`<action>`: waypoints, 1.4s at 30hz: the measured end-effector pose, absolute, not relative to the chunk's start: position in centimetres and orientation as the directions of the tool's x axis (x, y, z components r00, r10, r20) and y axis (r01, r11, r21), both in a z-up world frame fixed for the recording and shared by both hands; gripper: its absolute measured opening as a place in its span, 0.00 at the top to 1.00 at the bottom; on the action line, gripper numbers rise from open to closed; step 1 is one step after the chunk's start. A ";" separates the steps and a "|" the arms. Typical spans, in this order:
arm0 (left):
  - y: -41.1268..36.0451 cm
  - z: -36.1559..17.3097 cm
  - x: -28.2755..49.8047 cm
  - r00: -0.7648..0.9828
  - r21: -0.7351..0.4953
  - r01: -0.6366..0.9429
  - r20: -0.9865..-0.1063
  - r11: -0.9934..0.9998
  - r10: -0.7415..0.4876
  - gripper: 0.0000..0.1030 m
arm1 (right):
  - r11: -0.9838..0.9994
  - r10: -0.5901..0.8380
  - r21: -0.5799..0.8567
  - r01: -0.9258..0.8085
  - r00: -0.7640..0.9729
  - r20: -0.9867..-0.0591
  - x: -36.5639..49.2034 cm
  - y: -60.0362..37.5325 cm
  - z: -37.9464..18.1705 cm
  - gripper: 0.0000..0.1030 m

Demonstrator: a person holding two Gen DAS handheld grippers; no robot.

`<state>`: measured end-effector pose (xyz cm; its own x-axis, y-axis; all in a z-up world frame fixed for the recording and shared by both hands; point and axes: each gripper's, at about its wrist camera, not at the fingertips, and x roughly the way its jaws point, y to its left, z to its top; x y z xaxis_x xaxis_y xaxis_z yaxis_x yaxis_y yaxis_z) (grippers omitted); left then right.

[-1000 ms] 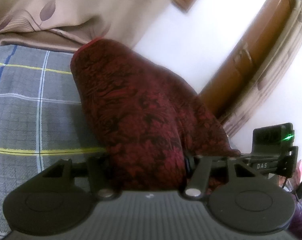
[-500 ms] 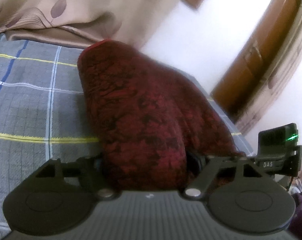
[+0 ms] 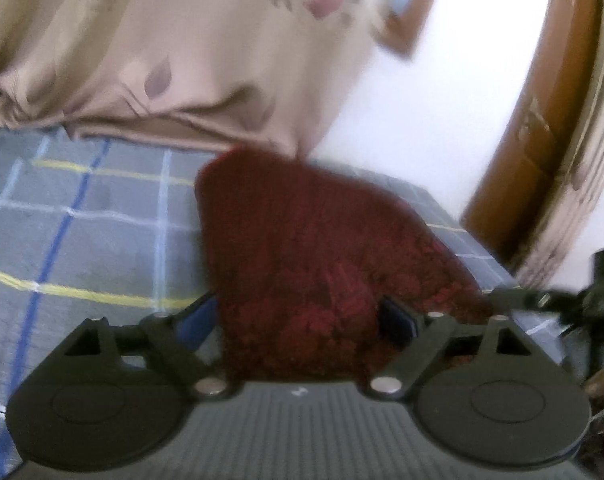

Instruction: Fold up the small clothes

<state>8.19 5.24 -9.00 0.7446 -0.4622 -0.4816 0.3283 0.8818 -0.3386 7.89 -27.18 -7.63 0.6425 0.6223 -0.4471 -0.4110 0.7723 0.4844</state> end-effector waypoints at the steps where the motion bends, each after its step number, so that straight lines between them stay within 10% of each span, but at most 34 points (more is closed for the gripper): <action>1: 5.2 -8.7 7.9 0.753 -0.326 0.325 -0.479 0.888 -0.451 0.15 | 0.786 0.607 0.448 -0.425 0.667 -0.433 7.5 -27.0 -6.5 0.10; 5: 5.0 -7.9 7.3 0.775 -0.307 0.289 -0.481 0.907 -0.410 0.12 | 0.797 0.604 0.316 -0.515 0.699 -0.383 6.6 -23.9 -2.8 0.14; 12: 3.8 -7.2 6.3 0.835 -0.205 0.156 -0.495 0.966 -0.240 0.09 | 0.813 0.555 0.160 -0.560 0.661 -0.505 9.7 -17.7 -4.1 0.50; 27: 2.1 -6.6 6.0 0.843 -0.204 0.126 -0.495 0.971 -0.213 0.08 | 0.843 0.527 0.197 -0.501 0.695 -0.490 8.9 -19.6 -9.8 0.57; 32: 2.4 -6.0 6.3 0.843 -0.256 0.067 -0.503 0.964 -0.192 0.08 | 0.822 0.568 0.252 -0.510 0.714 -0.409 7.6 -20.4 -7.6 0.44; 36: 1.2 -5.6 5.8 0.861 -0.123 0.054 -0.496 0.991 -0.109 0.08 | 0.852 0.522 0.197 -0.484 0.802 -0.290 3.9 -20.2 -4.9 0.03; 42: 0.1 -4.8 4.8 0.869 -0.036 0.041 -0.493 0.999 -0.054 0.08 | 0.927 0.375 0.117 -0.357 0.892 -0.253 -0.7 -18.9 -3.3 0.00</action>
